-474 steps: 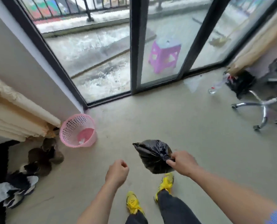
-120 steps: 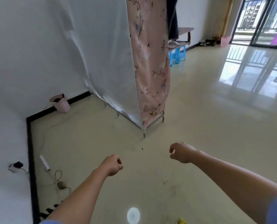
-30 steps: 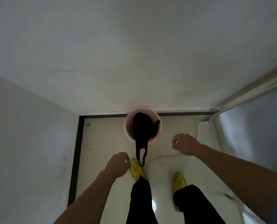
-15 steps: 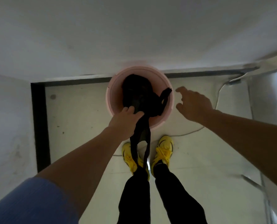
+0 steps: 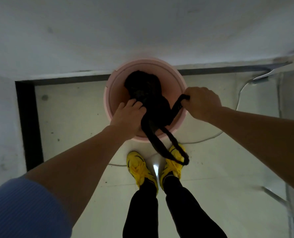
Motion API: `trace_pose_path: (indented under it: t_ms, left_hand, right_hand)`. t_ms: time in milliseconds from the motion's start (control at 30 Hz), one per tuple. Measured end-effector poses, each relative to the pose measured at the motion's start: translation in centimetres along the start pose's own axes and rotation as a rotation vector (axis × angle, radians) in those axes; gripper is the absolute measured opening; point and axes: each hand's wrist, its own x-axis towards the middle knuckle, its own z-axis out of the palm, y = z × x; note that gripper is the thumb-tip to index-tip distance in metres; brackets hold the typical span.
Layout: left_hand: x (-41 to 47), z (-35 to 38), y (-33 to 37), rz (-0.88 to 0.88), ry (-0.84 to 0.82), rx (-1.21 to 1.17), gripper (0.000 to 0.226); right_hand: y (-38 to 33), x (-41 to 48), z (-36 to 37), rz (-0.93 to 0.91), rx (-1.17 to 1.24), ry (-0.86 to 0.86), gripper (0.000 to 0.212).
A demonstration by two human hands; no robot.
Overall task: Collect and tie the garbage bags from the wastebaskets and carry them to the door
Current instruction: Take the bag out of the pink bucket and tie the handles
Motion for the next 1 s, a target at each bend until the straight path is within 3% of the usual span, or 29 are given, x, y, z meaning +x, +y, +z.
trace_pose_path:
  t_ms: [167, 267, 467, 733, 1000]
  left_hand:
    - [-2.2, -3.3, -0.6, -0.313, 0.322, -0.64, 0.012]
    - [-4.2, -6.0, 0.0, -0.45, 0.419, -0.775, 0.021]
    - [-9.9, -10.3, 2.5, -0.511, 0.537, -0.95, 0.024]
    - [-18.4, -13.4, 5.6, -0.58, 0.705, -1.143, 0.025]
    - [-25.8, -10.9, 10.8, -0.662, 0.817, -1.169, 0.008]
  right_hand:
    - [-1.8, -2.3, -3.8, 0.153, 0.496, 0.068, 0.035]
    - [-3.1, -4.2, -6.9, 0.283, 0.83, 0.145, 0.032]
    - [-4.8, -9.8, -13.3, 0.425, 1.292, 0.209, 0.02]
    - [-3.9, -18.0, -17.5, 0.595, 1.482, 0.302, 0.013]
    - [-2.4, -24.1, -15.9, 0.546, 1.468, 0.234, 0.013]
